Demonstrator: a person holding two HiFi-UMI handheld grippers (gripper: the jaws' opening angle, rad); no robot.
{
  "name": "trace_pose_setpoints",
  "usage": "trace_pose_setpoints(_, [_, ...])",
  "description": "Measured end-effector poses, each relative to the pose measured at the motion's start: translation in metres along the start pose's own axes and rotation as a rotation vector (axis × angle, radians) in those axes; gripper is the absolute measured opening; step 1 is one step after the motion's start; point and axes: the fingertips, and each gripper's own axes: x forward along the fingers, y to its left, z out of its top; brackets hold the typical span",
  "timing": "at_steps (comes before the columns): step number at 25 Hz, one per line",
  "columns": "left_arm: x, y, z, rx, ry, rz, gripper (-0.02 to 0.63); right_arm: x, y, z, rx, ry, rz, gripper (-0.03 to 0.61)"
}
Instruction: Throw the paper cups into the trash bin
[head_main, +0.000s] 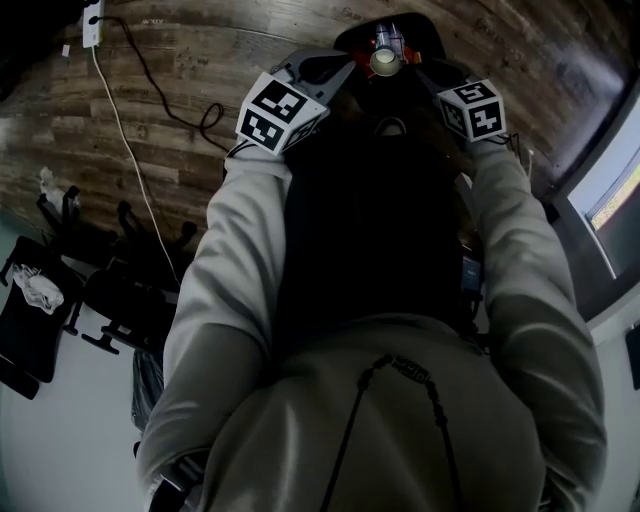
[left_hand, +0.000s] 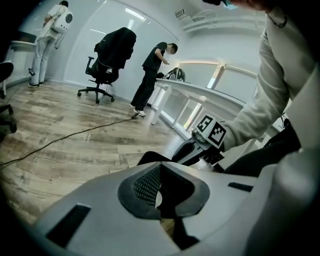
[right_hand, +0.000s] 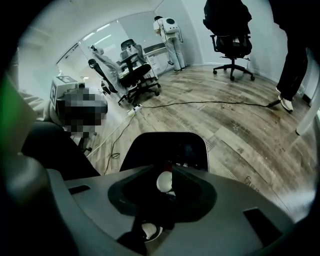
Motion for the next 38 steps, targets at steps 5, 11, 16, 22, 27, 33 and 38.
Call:
trace_pose_setpoints(5, [-0.016, -0.024, 0.018, -0.031, -0.019, 0.015, 0.002, -0.043, 0.005, 0.005, 0.020, -0.016, -0.018, 0.134])
trace_pose_setpoints(11, [-0.061, -0.082, 0.045, -0.073, -0.004, 0.001, 0.002, -0.117, 0.021, 0.011, 0.072, -0.011, -0.065, 0.143])
trace_pose_setpoints(16, [-0.106, -0.110, 0.081, -0.106, -0.025, 0.021, 0.002, -0.174, 0.053, 0.042, 0.070, -0.049, -0.098, 0.087])
trace_pose_setpoints(22, [-0.141, -0.141, 0.107, -0.134, -0.036, 0.045, 0.002, -0.220, 0.110, 0.074, 0.019, -0.083, -0.021, 0.018])
trace_pose_setpoints(27, [-0.160, -0.163, 0.119, -0.126, -0.031, 0.047, 0.001, -0.251, 0.126, 0.080, -0.008, -0.074, -0.020, 0.018])
trace_pose_setpoints(33, [-0.175, -0.173, 0.138, -0.106, -0.013, 0.073, 0.000, -0.279, 0.130, 0.091, 0.005, -0.101, -0.029, 0.018])
trace_pose_setpoints(38, [-0.180, -0.180, 0.182, -0.082, -0.034, 0.081, -0.002, -0.314, 0.139, 0.135, -0.036, -0.183, -0.030, 0.018])
